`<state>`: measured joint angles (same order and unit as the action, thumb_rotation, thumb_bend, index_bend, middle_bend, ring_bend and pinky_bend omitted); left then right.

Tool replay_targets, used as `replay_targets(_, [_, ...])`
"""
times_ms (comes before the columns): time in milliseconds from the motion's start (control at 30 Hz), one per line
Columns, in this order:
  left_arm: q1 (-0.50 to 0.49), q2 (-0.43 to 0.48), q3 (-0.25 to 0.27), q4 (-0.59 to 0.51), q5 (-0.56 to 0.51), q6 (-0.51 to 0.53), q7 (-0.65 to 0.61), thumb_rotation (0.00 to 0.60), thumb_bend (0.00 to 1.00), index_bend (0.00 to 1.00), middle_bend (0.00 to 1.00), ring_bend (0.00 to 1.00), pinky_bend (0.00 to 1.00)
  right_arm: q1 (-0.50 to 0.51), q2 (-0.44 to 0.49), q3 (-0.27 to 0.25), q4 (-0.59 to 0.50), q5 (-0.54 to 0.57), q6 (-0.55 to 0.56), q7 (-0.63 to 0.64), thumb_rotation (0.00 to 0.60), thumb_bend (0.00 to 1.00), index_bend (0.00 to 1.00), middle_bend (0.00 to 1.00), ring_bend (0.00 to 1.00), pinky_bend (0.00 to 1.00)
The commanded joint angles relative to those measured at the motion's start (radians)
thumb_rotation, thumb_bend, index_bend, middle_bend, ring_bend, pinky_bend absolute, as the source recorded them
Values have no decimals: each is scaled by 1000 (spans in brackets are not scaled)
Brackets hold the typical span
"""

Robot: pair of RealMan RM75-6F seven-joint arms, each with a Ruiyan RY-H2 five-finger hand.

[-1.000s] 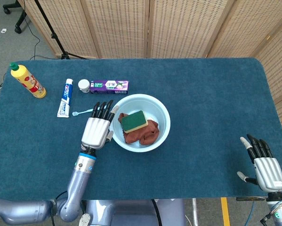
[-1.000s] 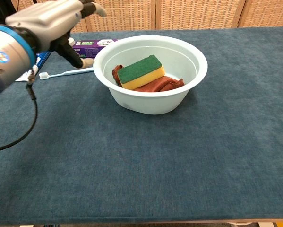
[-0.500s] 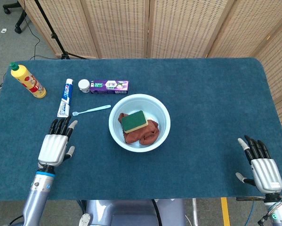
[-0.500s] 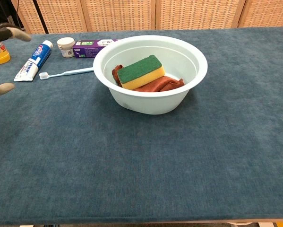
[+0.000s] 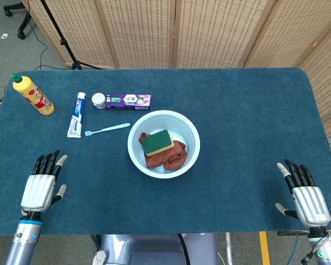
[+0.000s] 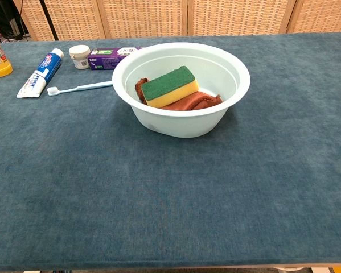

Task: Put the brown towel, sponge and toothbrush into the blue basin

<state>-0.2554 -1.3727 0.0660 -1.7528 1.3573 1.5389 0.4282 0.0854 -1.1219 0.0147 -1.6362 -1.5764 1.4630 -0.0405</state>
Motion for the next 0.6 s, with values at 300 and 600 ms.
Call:
replay_targets(300, [12, 13, -21, 44, -15, -49, -65, 600, 348, 112, 0, 0, 0, 3, -5, -9, -7, -7, -11, -23, 600, 105, 11, 0, 0, 0])
replay_targets(600, [-11, 39, -71, 10, -35, -85, -50, 600, 349, 143, 0, 0, 0, 4, -2, -7, -7, -2, -12, -17, 600, 105, 11, 0, 0, 0])
